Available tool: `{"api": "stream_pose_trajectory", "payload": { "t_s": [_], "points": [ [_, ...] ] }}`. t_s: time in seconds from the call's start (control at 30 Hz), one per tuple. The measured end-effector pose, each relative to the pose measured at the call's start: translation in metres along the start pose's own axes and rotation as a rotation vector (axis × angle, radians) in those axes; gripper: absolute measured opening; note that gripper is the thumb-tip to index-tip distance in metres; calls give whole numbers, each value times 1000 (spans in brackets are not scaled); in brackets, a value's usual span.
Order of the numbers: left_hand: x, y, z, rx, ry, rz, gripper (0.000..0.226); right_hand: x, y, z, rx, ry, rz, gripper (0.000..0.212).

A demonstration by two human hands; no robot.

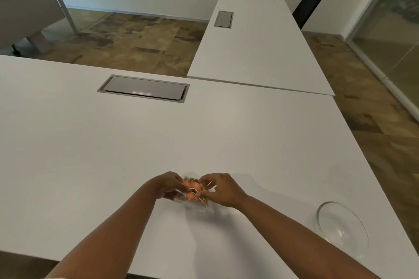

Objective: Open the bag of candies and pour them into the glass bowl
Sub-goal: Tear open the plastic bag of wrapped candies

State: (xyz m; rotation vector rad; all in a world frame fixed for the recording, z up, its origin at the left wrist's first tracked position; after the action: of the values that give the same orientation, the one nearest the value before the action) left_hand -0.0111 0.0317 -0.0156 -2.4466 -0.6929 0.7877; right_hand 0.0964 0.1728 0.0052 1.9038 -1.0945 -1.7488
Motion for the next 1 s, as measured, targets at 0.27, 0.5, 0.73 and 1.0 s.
{"api": "stream_pose_trajectory", "payload": {
  "t_s": [0.27, 0.5, 0.73, 1.0],
  "points": [
    [7, -38, 2, 18, 21, -176, 9, -20, 7, -7, -117, -136, 23, 26],
    [18, -72, -3, -11, 37, -236, 8, -45, 9, -13, -48, -293, 48, 20],
    [36, -100, -20, 40, 85, -331, 15, -67, -1, -12, 208, -409, 245, 17],
    [58, -113, -40, 175, 129, -155, 45, -85, -19, -18, 499, -537, 515, 18]
  ]
}}
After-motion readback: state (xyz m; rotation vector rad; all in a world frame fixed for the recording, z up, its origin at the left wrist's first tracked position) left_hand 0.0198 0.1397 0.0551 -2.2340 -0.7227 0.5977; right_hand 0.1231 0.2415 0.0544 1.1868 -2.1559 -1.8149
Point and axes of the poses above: each hand's wrist, its own z-axis towards the middle knuckle, its own x-axis out of the palm, y = z × x, the point moved 2 cm from there along z, towards the middle knuckle, and after that the axes turned 11 degrees about -y, right-handed, at the moved point
